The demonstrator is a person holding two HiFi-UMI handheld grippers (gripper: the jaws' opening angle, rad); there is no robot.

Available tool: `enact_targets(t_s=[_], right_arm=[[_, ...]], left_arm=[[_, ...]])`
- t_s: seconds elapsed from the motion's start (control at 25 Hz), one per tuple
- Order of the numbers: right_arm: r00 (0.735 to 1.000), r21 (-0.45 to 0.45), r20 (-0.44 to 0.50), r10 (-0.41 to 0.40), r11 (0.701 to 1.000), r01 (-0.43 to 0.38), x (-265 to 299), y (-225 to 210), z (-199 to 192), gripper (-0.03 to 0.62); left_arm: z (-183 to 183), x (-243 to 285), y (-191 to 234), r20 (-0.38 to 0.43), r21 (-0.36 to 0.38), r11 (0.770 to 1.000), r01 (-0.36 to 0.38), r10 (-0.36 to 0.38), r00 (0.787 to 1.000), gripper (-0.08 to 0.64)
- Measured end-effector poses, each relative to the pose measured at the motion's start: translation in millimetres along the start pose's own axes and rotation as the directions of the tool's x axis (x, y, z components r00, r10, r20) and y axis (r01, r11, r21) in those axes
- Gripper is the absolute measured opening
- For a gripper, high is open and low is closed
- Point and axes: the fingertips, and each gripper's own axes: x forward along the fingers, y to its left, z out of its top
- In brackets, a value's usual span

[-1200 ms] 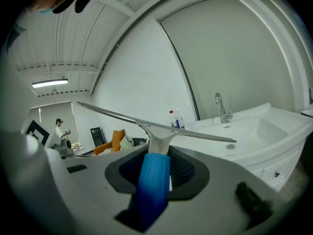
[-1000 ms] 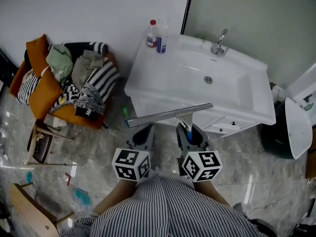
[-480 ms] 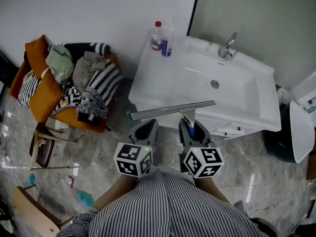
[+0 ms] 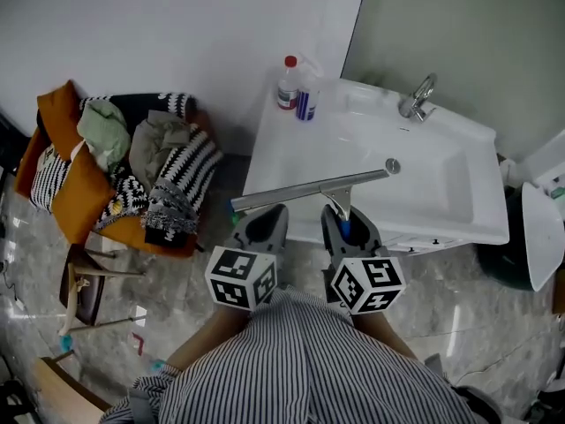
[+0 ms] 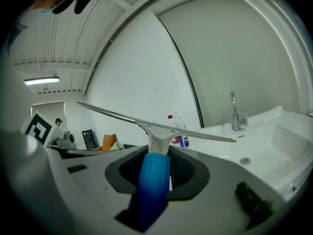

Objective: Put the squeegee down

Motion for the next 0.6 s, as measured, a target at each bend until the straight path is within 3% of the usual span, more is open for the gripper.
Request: enact_targets(t_s=[0.6], right_arm=[[0.996,-0.007,0.038,-0.079,0.997,0.079,89,-8,29,0.112]], left_arm=[[46,61,68,0.015,0.019,0.996,0.082,-0.083,0.996,0.014]])
